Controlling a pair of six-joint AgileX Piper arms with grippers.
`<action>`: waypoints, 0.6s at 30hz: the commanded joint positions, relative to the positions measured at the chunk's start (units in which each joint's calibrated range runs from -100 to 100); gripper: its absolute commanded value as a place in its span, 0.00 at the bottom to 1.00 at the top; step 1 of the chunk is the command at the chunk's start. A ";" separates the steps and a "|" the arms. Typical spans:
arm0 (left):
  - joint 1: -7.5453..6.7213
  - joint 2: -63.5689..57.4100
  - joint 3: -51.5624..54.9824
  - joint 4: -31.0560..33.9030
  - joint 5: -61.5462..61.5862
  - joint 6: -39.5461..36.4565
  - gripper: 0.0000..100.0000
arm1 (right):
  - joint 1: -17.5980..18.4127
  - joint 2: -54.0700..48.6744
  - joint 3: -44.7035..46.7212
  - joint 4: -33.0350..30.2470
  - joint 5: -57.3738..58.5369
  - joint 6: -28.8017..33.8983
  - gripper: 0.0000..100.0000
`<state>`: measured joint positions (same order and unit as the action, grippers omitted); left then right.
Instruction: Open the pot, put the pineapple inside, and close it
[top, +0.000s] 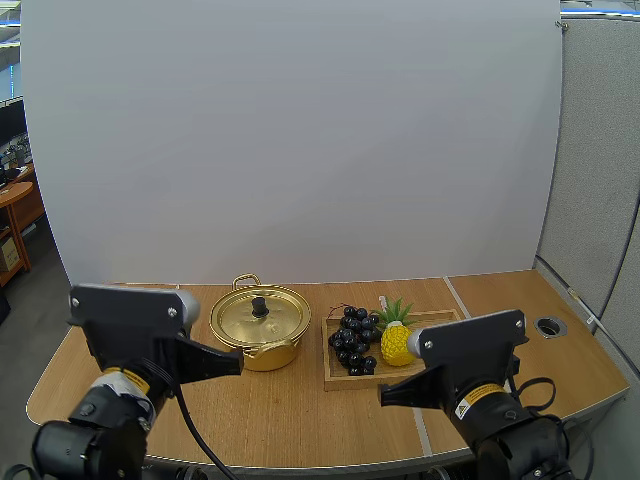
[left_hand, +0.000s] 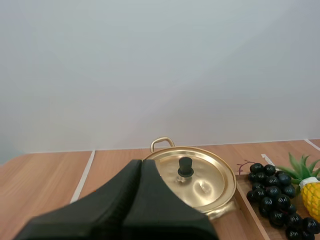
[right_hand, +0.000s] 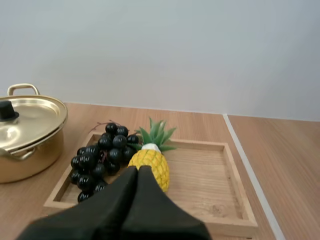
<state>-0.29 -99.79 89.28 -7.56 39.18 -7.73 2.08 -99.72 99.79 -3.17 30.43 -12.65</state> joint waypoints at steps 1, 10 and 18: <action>-0.10 -0.21 -9.91 2.32 4.61 -0.65 0.00 | -0.23 -0.28 -9.81 -0.58 5.44 0.38 0.00; -0.10 -0.21 -19.55 3.38 12.77 1.23 0.00 | -0.23 -0.28 -27.64 -0.58 22.28 0.38 0.00; -0.10 -0.21 -26.78 3.32 27.22 1.15 0.00 | -0.23 -0.28 -39.73 -0.58 43.01 0.38 0.00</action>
<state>-0.29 -100.00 65.51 -4.48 59.79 -6.83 2.08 -99.88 66.67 -3.59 58.59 -12.46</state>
